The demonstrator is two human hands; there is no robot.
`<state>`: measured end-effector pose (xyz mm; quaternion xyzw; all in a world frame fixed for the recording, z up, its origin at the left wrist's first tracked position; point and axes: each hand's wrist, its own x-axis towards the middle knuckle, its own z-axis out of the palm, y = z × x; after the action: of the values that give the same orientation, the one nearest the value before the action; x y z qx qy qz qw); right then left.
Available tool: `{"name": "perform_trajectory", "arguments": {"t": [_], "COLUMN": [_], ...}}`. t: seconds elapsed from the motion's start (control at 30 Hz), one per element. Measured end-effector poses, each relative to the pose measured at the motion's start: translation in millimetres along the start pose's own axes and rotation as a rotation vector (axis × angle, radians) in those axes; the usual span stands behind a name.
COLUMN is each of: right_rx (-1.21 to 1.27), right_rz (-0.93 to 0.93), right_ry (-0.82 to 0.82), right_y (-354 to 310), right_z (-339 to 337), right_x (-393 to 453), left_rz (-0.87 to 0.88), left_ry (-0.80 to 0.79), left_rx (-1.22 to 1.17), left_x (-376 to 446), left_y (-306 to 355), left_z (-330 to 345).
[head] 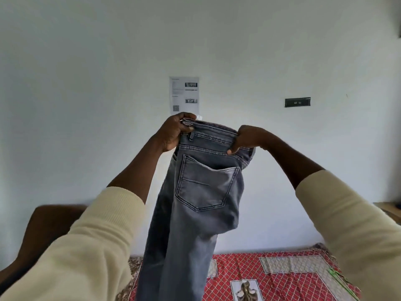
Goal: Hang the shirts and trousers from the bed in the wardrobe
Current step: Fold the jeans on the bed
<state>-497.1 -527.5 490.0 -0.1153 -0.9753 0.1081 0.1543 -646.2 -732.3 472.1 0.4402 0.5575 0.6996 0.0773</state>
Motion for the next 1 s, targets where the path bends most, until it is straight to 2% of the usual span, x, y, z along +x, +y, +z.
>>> {"name": "perform_trajectory", "arguments": {"t": [0.07, 0.17, 0.2, 0.27, 0.3, 0.4, 0.53, 0.63, 0.73, 0.83, 0.9, 0.93, 1.0], "right_rx": [-0.028, 0.144, 0.172, 0.108, 0.08, 0.129, 0.241, 0.482, 0.798, 1.215, 1.313, 1.341, 1.373], "right_rz": [0.007, 0.022, 0.019, 0.008, 0.013, -0.009, -0.002, 0.094, 0.115, 0.113, 0.147, 0.194, 0.307], "right_ry": [0.178, 0.505, 0.512, 0.398, 0.389, 0.551, 0.537, 0.565, 0.519, 0.333, 0.097, 0.044, 0.147], "right_y": [-8.1, -10.5, -12.2, -15.1, -15.3, -14.4, -0.7, 14.3, 31.4, 61.2, 75.3, 80.4, 91.1], "right_z": [-16.9, -37.2, -41.0, -43.6, -42.1, -43.4, -38.0, -23.6, 1.9, 41.1, 75.1, 90.5, 115.8], "right_x": [1.2, 8.0, 8.5, 7.6, 8.4, 11.1, 16.2, 10.4, 1.1, -14.1, -30.7, -35.8, -41.9], "left_rz": [0.068, 0.241, 0.254, 0.207, 0.196, 0.228, 0.119, 0.04, -0.089, -0.111, -0.106, -0.122, -0.174], "left_ry": [-0.002, 0.131, 0.171, 0.196, 0.217, 0.34, 0.252, 0.225, 0.222, 0.262, 0.221, 0.181, 0.085], "left_rx": [0.134, 0.421, 0.518, 0.727, 0.741, 0.56, 0.748, 0.605, 0.192, -0.152, -0.244, -0.255, -0.167], "left_x": [9.3, 27.3, 31.7, 32.1, 29.9, 18.1, 14.5, 8.6, -1.1, -10.0, -16.4, -19.2, -26.8], "left_y": [16.5, 45.2, 49.2, 46.6, 39.0, 11.9, -8.2, -18.1, -30.3, -38.1, -48.8, -55.0, -67.8], "left_z": [-6.1, -13.7, -14.6, -10.9, -10.0, -1.6, 4.8, 7.5, 17.3, 31.0, 37.8, 38.2, 37.9]}}
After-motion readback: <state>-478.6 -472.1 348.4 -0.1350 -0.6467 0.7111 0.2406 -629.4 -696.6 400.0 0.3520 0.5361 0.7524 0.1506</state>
